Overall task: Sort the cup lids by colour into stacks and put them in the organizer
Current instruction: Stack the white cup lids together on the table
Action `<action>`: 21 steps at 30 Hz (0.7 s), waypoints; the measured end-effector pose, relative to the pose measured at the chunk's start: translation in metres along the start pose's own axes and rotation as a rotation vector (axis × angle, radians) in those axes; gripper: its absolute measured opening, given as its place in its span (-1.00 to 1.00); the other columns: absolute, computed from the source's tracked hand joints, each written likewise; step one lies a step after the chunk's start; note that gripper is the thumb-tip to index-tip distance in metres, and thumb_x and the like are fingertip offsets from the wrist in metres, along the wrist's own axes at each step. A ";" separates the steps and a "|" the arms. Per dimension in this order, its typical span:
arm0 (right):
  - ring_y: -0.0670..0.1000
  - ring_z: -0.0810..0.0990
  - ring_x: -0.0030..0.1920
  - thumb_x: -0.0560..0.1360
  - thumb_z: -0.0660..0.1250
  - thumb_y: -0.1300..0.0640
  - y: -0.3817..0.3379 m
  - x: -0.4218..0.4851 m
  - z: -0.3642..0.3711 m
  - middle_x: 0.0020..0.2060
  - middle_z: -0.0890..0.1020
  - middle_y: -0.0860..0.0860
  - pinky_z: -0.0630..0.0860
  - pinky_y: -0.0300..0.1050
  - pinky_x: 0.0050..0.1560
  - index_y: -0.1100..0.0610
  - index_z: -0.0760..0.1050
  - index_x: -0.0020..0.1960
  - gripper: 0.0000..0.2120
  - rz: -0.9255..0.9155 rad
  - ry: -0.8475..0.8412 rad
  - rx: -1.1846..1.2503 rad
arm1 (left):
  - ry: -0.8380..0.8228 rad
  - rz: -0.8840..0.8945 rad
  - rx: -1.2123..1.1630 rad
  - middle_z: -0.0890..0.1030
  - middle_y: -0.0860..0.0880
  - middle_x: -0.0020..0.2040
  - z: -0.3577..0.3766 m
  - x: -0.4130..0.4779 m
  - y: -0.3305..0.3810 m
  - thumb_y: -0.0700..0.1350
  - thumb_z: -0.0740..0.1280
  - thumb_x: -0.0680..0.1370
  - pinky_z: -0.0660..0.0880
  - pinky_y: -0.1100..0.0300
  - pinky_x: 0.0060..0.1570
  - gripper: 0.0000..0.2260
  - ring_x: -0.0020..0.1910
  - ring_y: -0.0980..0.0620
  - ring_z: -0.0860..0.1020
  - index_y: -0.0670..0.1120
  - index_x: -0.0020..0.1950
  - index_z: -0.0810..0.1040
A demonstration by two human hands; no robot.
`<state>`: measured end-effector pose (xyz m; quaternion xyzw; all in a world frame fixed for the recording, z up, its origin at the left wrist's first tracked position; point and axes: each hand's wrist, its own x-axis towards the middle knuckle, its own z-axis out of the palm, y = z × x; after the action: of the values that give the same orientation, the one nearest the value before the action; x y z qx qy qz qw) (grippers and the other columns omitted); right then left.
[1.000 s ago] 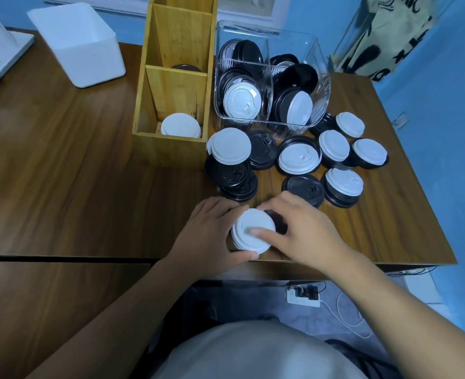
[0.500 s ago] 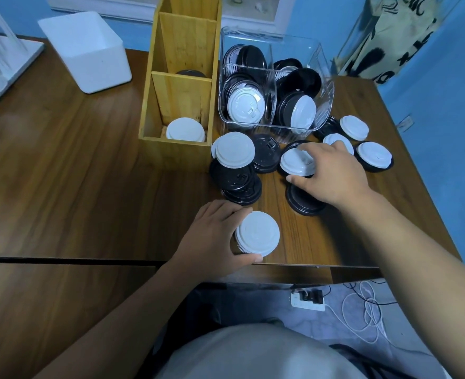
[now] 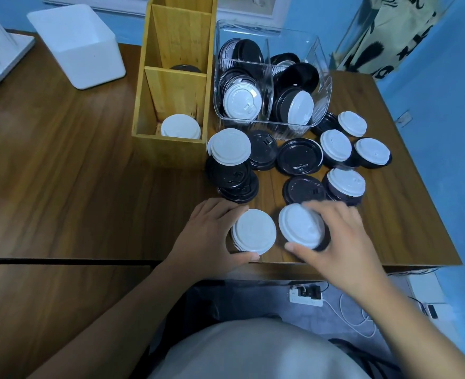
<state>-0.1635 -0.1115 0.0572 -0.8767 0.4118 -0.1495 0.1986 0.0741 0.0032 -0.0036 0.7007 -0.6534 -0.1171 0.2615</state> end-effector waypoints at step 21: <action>0.10 0.54 0.07 0.44 0.18 -0.50 0.018 0.010 0.014 0.14 0.54 0.00 0.58 0.04 -0.05 0.01 0.44 0.35 -0.28 -0.032 -0.085 -0.474 | 0.024 0.000 0.006 0.51 0.08 0.30 0.003 0.000 -0.001 0.42 0.44 0.33 0.33 0.01 0.41 -0.20 0.34 0.01 0.42 0.00 0.43 0.48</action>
<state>-0.1631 -0.1268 0.0372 -0.9106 0.4129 -0.0150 0.0022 0.0734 0.0025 -0.0062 0.7029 -0.6505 -0.1070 0.2672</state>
